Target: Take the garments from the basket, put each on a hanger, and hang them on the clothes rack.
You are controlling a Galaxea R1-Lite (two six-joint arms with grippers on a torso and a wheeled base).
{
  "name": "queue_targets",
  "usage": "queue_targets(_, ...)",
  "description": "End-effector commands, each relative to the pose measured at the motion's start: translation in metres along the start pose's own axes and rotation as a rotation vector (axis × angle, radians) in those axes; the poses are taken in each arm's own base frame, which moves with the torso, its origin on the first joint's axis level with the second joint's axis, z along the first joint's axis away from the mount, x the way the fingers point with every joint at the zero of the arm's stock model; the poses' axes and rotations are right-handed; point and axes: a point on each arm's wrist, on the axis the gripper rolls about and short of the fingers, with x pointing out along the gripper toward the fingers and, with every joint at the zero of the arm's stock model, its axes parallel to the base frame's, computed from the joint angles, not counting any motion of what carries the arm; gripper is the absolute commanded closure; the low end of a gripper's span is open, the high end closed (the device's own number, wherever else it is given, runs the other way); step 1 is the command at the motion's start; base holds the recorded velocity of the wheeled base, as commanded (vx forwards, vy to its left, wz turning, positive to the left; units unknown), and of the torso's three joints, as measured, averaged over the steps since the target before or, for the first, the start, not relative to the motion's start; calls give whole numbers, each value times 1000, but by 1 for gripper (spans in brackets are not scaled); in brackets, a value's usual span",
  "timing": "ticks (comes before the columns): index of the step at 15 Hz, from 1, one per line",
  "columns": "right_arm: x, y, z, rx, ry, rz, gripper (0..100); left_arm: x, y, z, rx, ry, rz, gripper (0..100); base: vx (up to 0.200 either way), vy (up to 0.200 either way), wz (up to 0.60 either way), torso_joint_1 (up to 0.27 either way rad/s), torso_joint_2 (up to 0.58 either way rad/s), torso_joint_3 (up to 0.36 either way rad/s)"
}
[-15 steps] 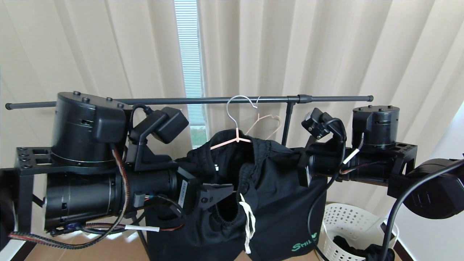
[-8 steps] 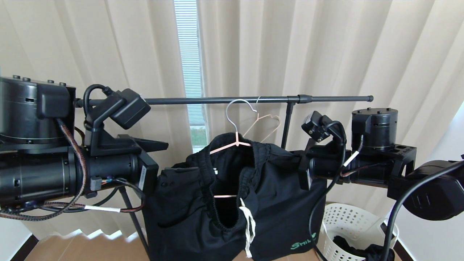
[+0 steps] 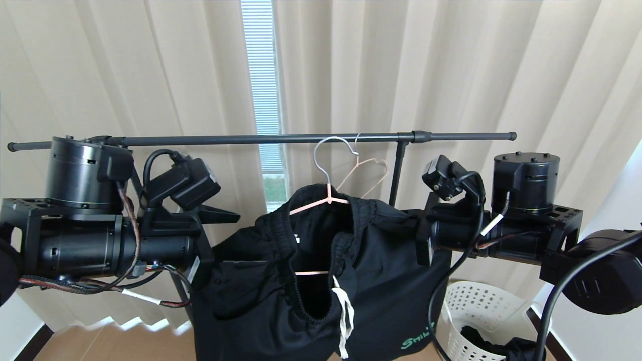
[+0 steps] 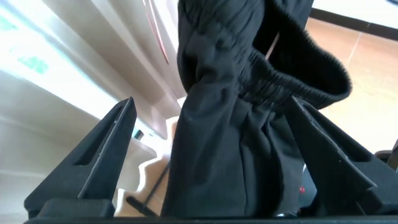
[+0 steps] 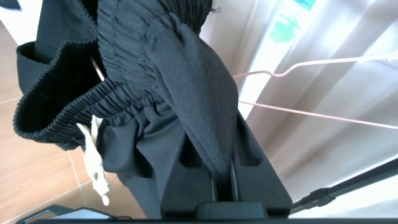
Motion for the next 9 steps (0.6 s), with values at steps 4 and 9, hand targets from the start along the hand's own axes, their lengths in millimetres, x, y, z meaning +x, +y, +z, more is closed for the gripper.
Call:
queue_targets(4, -1, 1, -3, 4, 6, 7, 100, 35, 12, -13, -21, 34, -20, 0, 0, 0, 0, 0, 0, 0)
queue_targets(9, -2, 3, -1, -7, -22, 45, 100, 41, 4, -12, -35, 39, -53, 0, 0, 0, 0, 0, 0, 0)
